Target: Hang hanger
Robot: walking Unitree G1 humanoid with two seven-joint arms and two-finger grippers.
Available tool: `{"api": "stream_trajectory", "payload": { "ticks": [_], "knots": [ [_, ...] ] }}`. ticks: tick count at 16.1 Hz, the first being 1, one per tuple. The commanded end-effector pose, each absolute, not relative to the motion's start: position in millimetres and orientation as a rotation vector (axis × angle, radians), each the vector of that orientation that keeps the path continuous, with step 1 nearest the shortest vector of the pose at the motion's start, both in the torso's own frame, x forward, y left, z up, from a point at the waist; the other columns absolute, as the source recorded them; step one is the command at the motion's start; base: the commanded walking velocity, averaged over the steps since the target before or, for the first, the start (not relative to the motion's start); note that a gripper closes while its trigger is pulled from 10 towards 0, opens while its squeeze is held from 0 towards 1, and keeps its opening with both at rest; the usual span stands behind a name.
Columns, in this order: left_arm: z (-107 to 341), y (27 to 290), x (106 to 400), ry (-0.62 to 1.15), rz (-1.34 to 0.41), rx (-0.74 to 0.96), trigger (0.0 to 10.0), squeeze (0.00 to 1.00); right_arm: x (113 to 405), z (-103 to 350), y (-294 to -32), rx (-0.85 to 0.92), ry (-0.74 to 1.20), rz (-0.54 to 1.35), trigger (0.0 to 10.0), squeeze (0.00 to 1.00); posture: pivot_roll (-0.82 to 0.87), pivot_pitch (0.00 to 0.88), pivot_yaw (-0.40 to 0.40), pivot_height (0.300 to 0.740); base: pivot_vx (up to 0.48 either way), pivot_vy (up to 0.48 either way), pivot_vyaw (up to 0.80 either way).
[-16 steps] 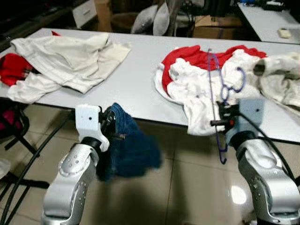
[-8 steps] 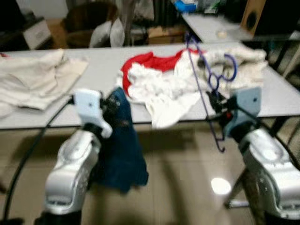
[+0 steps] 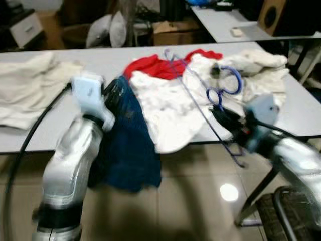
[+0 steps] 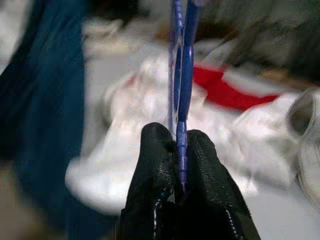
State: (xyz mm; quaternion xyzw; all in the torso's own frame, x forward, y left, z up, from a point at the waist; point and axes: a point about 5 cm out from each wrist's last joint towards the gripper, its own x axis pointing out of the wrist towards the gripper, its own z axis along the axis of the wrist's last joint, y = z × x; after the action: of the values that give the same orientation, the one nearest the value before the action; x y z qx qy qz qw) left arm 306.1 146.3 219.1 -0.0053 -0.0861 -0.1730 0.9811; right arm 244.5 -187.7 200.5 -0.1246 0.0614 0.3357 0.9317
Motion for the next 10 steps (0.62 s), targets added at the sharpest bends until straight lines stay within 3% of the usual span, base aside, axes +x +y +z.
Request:
{"api": "stream_trajectory", "payload": {
  "ticks": [1, 4, 7, 10],
  "knots": [
    [244, 154, 318, -0.248, -0.359, 0.012, 10.0, 0.00, 235, 218, -192, -0.275, 0.105, 0.813, 10.0, 0.00, -0.15, 0.000, 0.050, 0.740, 0.352, 0.000, 0.00],
    [275, 152, 347, -0.295, -0.414, 0.052, 10.0, 0.00, 218, 227, -205, -0.345, 0.203, 0.993, 10.0, 0.00, -0.16, 0.000, 0.058, 0.740, 0.354, 0.000, 0.00],
    [307, 147, 365, -0.356, -0.452, 0.074, 10.0, 0.00, 204, 232, -195, -0.289, 0.255, 1.209, 10.0, 0.00, -0.16, 0.000, 0.062, 0.740, 0.358, 0.000, 0.00],
    [336, 131, 362, -0.439, -0.558, 0.053, 10.0, 0.00, 215, 230, -169, -0.313, 0.228, 1.336, 10.0, 0.00, -0.16, 0.000, 0.059, 0.740, 0.358, 0.000, 0.00]
  ]
}}
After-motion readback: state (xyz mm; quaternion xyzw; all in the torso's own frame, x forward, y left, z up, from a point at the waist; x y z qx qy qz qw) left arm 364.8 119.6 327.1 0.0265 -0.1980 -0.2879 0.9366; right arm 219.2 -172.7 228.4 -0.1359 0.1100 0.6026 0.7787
